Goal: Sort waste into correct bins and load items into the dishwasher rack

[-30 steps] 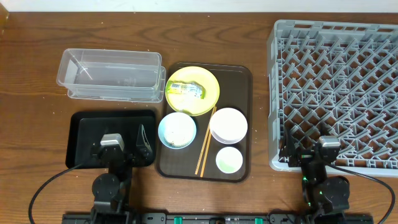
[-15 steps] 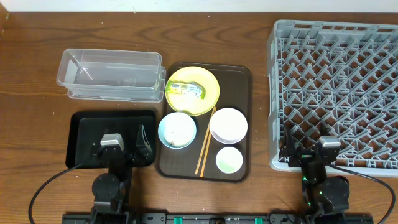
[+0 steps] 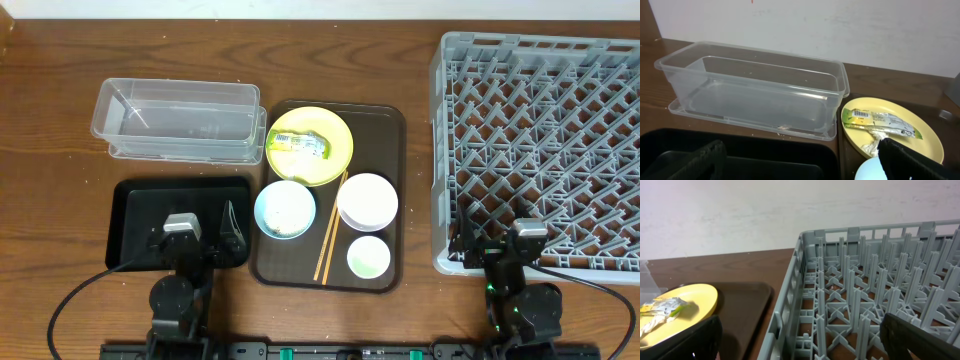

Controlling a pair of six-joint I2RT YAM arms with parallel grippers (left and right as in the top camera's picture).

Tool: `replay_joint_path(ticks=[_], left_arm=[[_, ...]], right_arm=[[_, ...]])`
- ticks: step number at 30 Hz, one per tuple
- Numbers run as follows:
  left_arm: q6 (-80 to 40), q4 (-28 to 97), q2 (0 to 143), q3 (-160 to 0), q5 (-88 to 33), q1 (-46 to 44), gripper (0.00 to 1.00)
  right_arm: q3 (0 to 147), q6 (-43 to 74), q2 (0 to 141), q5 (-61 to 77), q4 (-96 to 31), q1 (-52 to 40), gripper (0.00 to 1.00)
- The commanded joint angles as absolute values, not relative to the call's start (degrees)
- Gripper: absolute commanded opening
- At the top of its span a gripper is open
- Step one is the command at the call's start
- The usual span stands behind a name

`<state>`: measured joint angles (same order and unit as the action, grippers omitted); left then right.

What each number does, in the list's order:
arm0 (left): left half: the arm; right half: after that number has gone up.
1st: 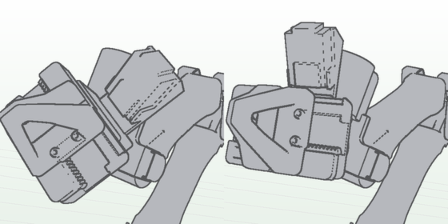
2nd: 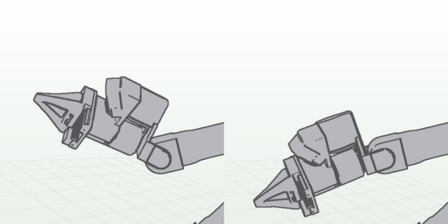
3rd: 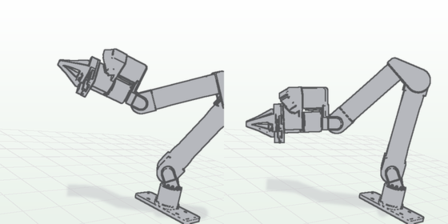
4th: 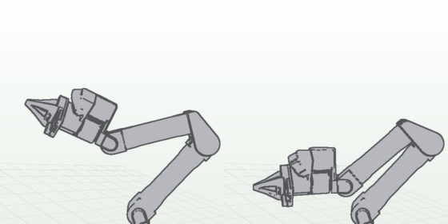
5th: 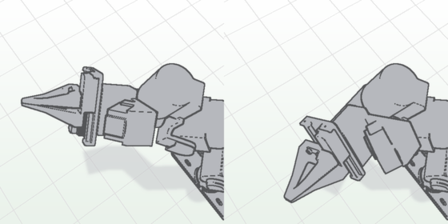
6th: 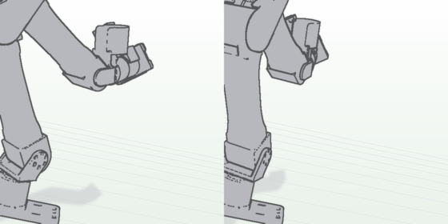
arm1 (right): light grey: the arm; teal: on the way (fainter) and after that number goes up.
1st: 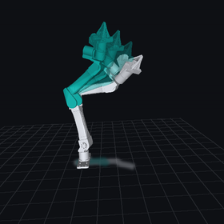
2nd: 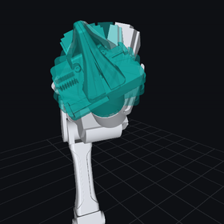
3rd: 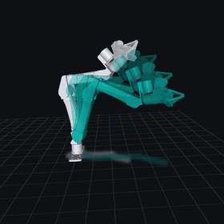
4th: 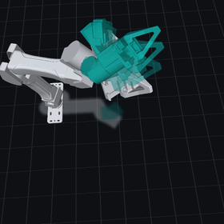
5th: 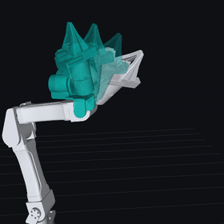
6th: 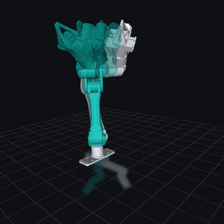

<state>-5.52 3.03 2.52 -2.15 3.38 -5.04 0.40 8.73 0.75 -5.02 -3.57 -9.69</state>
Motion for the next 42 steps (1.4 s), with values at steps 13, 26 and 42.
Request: replay_joint_path(ticks=[13, 26, 42], left_arm=[[-8.43, 10.81, 17.91, -13.58, 3.55, -5.04, 0.99], [-8.40, 36.56, 55.22, -46.78, -13.19, -5.04, 0.99], [-11.27, 41.45, 67.75, -59.05, -13.78, -5.06, 0.99]], right_arm=[[15.44, 9.56, 20.16, -11.68, -7.18, -8.95, 0.99], [45.28, 9.10, 56.86, -8.54, -24.23, -8.21, 0.99], [51.37, 9.17, 63.48, -8.29, -27.83, -8.21, 0.99]])
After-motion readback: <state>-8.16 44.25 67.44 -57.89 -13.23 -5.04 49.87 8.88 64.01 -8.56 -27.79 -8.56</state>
